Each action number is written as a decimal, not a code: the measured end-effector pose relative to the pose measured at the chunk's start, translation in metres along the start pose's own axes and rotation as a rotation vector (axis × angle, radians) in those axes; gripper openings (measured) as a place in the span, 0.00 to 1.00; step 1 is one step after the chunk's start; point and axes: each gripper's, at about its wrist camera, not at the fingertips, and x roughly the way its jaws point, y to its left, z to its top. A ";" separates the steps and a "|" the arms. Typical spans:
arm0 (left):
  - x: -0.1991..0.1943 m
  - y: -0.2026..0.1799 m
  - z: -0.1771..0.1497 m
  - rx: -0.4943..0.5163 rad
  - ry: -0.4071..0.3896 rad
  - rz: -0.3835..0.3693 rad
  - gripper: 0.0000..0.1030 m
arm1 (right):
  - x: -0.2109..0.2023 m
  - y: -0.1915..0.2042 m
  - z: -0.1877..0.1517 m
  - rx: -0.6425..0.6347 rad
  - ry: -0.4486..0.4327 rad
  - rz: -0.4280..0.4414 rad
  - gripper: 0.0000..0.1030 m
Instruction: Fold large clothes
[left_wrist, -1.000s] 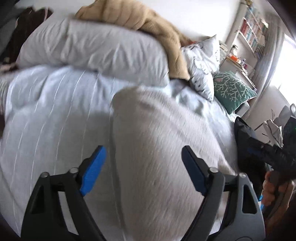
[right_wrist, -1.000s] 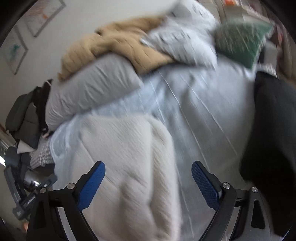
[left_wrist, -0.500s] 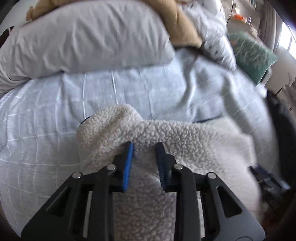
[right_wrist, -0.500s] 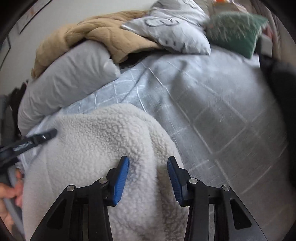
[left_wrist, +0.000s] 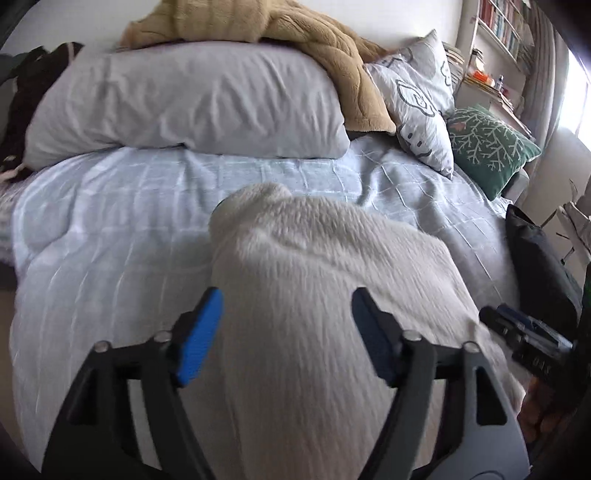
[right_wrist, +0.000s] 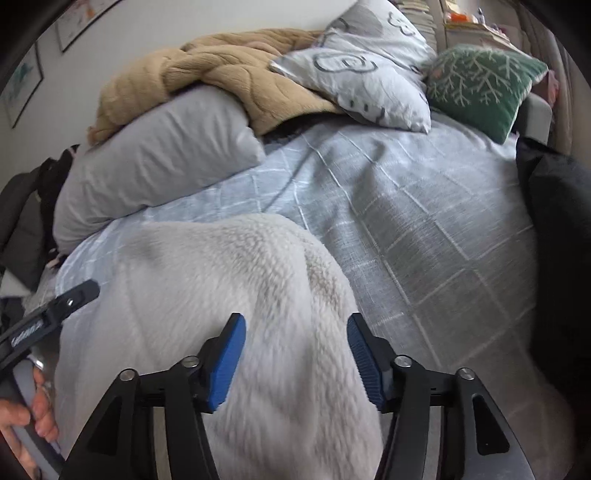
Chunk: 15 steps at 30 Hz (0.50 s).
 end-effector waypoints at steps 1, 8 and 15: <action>-0.008 0.000 -0.007 -0.014 0.003 0.002 0.74 | -0.009 0.001 -0.001 -0.006 -0.003 0.000 0.63; -0.061 -0.002 -0.061 -0.105 0.058 0.003 0.80 | -0.073 0.016 -0.022 -0.072 -0.036 -0.006 0.78; -0.090 -0.014 -0.105 -0.124 0.092 0.038 0.90 | -0.107 0.026 -0.065 -0.149 -0.019 -0.037 0.82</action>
